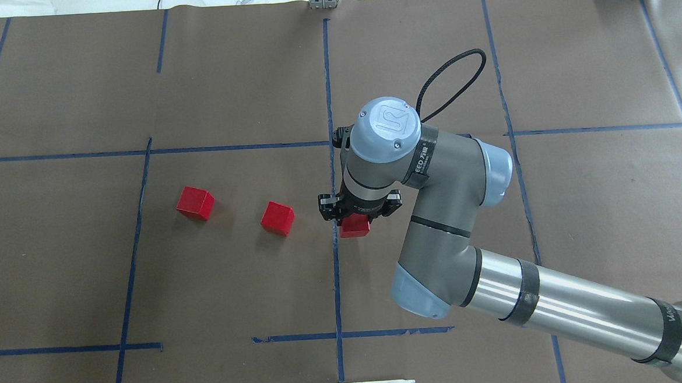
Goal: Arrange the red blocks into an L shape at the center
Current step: 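Carry the red cube with the right gripper and lower it at the grid center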
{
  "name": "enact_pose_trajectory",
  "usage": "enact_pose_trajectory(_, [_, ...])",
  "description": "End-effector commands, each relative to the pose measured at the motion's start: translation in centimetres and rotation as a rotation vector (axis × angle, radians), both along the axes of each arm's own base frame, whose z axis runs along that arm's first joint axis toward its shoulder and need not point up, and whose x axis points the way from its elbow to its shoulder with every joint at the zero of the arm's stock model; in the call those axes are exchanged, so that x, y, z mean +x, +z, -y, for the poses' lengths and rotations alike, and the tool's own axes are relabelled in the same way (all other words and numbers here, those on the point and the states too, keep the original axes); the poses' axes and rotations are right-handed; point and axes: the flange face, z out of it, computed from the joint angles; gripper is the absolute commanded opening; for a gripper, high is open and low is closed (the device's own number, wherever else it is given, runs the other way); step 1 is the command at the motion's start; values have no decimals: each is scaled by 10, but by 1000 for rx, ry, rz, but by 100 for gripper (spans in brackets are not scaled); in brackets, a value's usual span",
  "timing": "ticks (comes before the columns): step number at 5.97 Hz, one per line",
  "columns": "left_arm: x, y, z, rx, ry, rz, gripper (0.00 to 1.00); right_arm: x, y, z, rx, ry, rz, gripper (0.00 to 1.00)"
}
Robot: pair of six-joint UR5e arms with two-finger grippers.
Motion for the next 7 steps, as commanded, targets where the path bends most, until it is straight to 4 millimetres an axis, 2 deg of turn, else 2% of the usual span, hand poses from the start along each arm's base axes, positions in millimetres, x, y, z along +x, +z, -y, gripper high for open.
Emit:
enact_pose_trajectory(1, [1,0,-1,-4,-1,-14,100,-12,-4,5,-34,25,-14,0])
enact_pose_trajectory(4, [1,-1,-1,-4,-1,-23,100,-31,-1,7,-55,24,-38,2])
enact_pose_trajectory(7, [2,-1,-1,-4,-1,-24,100,-37,-3,1,-47,6,-38,4])
